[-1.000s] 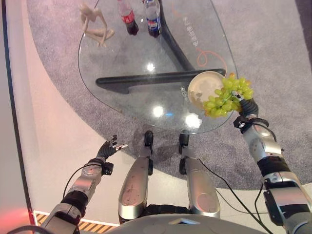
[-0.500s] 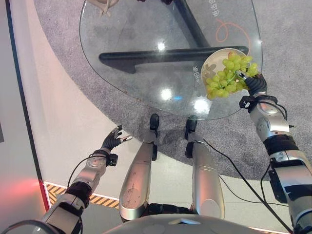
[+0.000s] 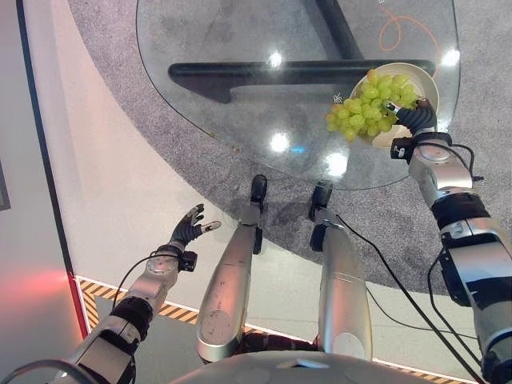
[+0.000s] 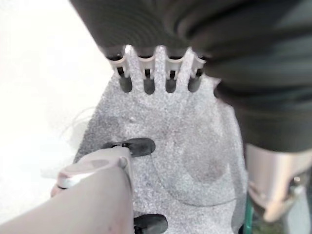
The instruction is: Pick up fruits into the plate
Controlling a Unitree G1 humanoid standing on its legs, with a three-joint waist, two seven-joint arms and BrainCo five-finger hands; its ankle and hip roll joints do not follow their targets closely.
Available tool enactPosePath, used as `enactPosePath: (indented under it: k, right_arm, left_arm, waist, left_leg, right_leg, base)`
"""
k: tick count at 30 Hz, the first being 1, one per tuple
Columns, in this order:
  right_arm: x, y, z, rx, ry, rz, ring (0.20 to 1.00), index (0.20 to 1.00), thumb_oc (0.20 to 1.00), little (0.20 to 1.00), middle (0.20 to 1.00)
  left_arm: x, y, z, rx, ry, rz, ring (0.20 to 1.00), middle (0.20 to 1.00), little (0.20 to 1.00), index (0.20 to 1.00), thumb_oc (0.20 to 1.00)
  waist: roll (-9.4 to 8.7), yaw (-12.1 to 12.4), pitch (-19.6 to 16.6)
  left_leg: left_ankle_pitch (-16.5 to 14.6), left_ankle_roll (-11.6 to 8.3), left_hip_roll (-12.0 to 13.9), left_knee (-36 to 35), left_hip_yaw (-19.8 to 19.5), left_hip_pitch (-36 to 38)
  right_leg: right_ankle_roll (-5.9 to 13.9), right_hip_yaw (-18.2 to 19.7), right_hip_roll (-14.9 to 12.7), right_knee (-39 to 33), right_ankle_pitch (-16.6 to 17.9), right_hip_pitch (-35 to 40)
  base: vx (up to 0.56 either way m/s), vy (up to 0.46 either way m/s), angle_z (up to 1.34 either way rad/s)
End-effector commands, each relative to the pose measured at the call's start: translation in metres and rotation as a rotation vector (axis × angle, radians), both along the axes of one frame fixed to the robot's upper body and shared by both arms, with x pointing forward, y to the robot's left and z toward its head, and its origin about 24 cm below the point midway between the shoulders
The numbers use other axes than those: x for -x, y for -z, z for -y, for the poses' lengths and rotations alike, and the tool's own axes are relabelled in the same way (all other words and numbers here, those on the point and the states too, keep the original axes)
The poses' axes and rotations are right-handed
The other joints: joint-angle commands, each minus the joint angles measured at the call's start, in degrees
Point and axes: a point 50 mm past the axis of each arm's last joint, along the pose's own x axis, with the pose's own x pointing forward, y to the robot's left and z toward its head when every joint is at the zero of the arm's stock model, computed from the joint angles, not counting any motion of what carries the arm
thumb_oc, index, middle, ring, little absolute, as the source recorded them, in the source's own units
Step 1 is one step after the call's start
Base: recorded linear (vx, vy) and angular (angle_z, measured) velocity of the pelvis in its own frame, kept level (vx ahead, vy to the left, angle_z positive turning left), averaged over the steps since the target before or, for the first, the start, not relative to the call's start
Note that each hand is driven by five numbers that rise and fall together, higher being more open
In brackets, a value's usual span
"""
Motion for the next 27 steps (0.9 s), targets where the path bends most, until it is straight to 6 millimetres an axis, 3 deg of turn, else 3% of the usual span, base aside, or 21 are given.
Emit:
enactPosePath:
  k: [1, 18, 26, 27]
  right_arm:
    - [0.009, -0.014, 0.027, 0.091, 0.109, 0.014, 1.000, 1.000, 1.000, 1.000, 1.000]
    - [0.013, -0.016, 0.034, 0.077, 0.165, 0.045, 1.000, 1.000, 1.000, 1.000, 1.000]
    - [0.019, -0.003, 0.032, 0.021, 0.198, 0.086, 1.000, 1.000, 1.000, 1.000, 1.000]
    - [0.022, 0.006, 0.032, -0.010, 0.196, 0.090, 1.000, 1.000, 1.000, 1.000, 1.000]
  left_arm:
    - [0.004, -0.002, -0.001, 0.023, -0.021, 0.036, 1.000, 1.000, 1.000, 1.000, 1.000]
    - [0.007, -0.001, -0.004, 0.030, -0.037, 0.034, 1.000, 1.000, 1.000, 1.000, 1.000]
    - [0.012, 0.006, -0.009, 0.061, -0.064, 0.011, 1.000, 1.000, 1.000, 1.000, 1.000]
    - [0.014, 0.009, -0.011, 0.073, -0.073, -0.001, 1.000, 1.000, 1.000, 1.000, 1.000]
  waist:
    - [3.12, 0.1, -2.1]
    - [3.09, -0.3, -2.1]
    - [1.87, -1.4, -2.1]
    - [1.28, -1.8, -2.1]
  left_leg:
    - [-5.5, 1.97, -2.4, 5.6, 1.8, -1.8]
    - [-5.8, 2.32, -2.3, 5.2, 2.2, -1.0]
    - [-6.2, 2.45, -1.9, 3.5, 2.7, 3.4]
    - [-6.4, 2.46, -1.8, 3.1, 2.8, 5.3]
  right_leg:
    - [1.68, -3.3, 1.9, 1.7, -2.0, 0.9]
    - [1.74, -2.8, 2.5, 1.8, -1.9, 1.1]
    - [1.61, -2.2, 3.3, 0.1, -2.0, 5.0]
    - [1.61, -2.0, 3.5, -0.5, -2.0, 6.8]
  base:
    - [0.00, 0.000, 0.00]
    - [0.00, 0.000, 0.00]
    - [0.00, 0.002, -0.01]
    - [0.02, 0.026, -0.04]
